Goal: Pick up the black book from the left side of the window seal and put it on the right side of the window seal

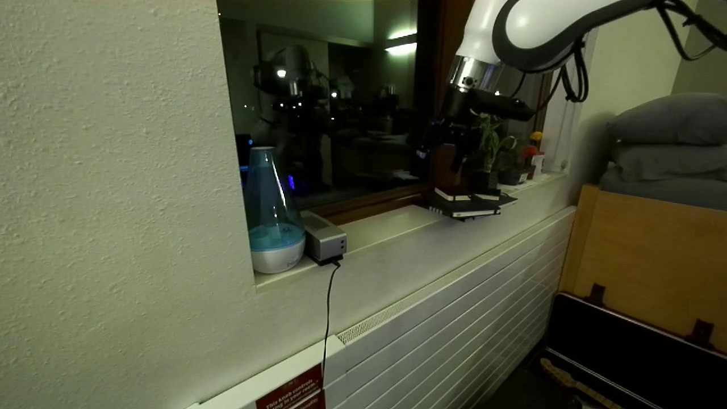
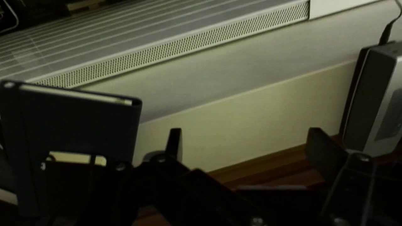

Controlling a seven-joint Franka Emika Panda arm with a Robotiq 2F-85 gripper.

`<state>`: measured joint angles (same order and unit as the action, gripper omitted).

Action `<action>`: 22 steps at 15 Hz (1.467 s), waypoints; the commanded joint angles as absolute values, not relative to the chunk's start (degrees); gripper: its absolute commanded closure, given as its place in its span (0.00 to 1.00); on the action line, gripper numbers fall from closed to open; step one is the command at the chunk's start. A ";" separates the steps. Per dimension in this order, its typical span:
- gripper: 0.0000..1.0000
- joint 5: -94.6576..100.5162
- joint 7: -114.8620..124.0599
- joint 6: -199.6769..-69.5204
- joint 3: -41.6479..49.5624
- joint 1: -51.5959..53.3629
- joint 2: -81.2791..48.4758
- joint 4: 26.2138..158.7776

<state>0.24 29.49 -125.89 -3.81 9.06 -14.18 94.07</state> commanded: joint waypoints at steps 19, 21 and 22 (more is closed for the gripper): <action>0.00 -1.90 28.92 -126.10 -13.31 9.87 11.91 134.61; 0.00 -1.90 28.92 -126.10 -13.29 9.86 11.93 134.61; 0.00 -1.90 28.92 -126.10 -13.29 9.86 11.93 134.61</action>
<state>-1.76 29.05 -126.21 -12.78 10.40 11.90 134.67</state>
